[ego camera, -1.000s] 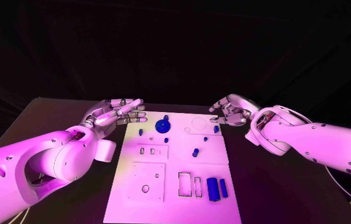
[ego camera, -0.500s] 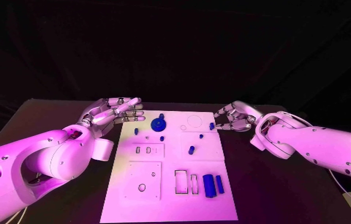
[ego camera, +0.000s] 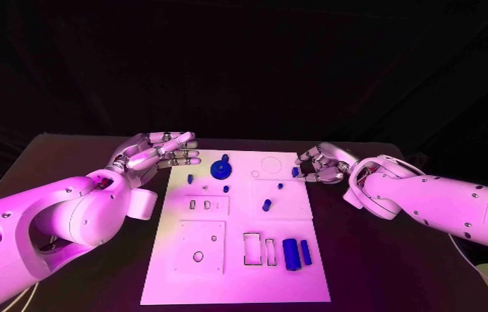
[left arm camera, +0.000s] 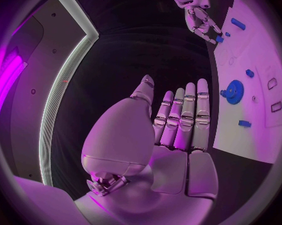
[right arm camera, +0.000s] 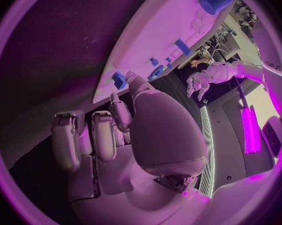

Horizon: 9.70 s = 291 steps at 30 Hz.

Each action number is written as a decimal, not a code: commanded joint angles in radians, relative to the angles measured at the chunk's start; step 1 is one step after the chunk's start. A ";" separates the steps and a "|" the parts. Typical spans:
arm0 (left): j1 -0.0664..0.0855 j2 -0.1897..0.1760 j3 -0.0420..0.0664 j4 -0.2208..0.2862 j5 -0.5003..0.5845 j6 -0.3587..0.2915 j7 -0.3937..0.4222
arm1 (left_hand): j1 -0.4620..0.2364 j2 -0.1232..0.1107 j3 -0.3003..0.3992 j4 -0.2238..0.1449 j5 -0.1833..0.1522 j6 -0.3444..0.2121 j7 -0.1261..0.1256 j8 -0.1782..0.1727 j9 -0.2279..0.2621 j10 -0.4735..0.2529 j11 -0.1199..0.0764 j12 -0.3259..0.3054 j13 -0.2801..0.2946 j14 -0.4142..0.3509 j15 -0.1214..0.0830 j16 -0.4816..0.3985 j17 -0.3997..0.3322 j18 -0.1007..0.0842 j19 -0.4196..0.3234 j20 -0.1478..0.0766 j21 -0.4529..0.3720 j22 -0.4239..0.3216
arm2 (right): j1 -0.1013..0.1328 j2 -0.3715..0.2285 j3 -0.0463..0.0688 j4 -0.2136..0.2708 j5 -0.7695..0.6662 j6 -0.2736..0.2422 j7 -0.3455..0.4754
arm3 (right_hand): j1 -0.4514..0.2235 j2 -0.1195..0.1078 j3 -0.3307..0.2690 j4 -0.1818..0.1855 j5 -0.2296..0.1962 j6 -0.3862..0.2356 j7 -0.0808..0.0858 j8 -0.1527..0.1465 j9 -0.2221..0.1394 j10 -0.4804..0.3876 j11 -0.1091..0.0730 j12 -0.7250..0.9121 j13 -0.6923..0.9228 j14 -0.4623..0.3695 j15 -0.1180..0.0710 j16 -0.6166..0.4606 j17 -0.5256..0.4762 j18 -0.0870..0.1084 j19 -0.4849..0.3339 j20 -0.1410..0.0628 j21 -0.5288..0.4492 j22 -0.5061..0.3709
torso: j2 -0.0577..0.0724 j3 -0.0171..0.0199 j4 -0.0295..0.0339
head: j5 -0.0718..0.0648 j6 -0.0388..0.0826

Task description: Assemble the parts on the task board

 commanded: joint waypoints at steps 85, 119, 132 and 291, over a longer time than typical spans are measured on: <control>-0.001 0.040 -0.009 -0.068 0.001 0.025 -0.010 | 0.001 0.017 0.000 -0.007 0.003 0.007 0.004 -0.003 0.000 0.006 0.002 -0.007 0.001 0.005 0.002 -0.014 0.000 0.005 0.005 -0.002 0.001 -0.004 | -0.013 0.324 -0.016 0.187 -0.387 -0.035 -0.394 | -0.026 0.088 0.071 -0.002 0.054 0.170 -0.056 0.083 0.043 0.060 -0.046 0.053 0.059 0.080 -0.034 0.019 0.156 -0.013 0.099 -0.034 0.051 0.259 | -0.037 -0.0058 0.0145 | 0.078 -0.060; -0.001 0.039 -0.009 -0.066 0.001 0.029 -0.014 | 0.002 0.018 0.000 -0.008 0.003 0.009 0.004 -0.003 0.000 0.008 0.002 -0.007 0.001 0.005 0.002 -0.015 0.000 0.005 0.004 -0.002 0.001 -0.004 | -0.047 0.387 -0.021 0.142 -0.424 0.022 -0.410 | -0.042 0.075 0.066 0.002 0.054 0.163 -0.054 0.081 0.043 0.055 -0.045 0.046 0.053 0.080 -0.033 0.017 0.153 -0.011 0.095 -0.034 0.046 0.254 | -0.037 -0.0044 0.0132 | 0.087 -0.069; -0.001 0.036 -0.009 -0.065 0.001 0.030 -0.016 | 0.002 0.018 -0.001 -0.008 0.003 0.009 0.004 -0.003 0.000 0.008 0.002 -0.007 0.001 0.005 0.002 -0.016 0.000 0.005 0.004 -0.002 0.001 -0.005 | -0.047 0.386 -0.021 0.143 -0.436 0.021 -0.431 | -0.066 0.044 0.057 0.006 0.051 0.117 -0.034 0.058 0.034 0.026 -0.029 0.015 0.027 0.078 -0.021 0.013 0.148 -0.007 0.084 -0.026 0.033 0.244 | -0.037 -0.0047 0.0126 | 0.088 -0.069; 0.096 0.478 -0.068 -0.450 -0.993 0.657 -1.002 | 0.048 0.135 -0.028 0.046 0.006 0.033 -0.179 0.353 0.445 0.252 -0.204 0.944 0.900 0.509 -0.223 1.449 1.477 -0.119 0.512 -0.234 1.108 1.159 | 0.091 -0.020 -0.008 0.315 0.109 -0.090 -0.167 | 0.001 0.068 -0.185 0.143 0.089 0.018 -0.006 0.052 0.039 -0.081 -0.001 -0.065 -0.082 0.060 0.004 -0.036 0.081 0.019 0.022 0.000 -0.064 0.180 | -0.080 0.0173 0.0138 | 0.101 -0.134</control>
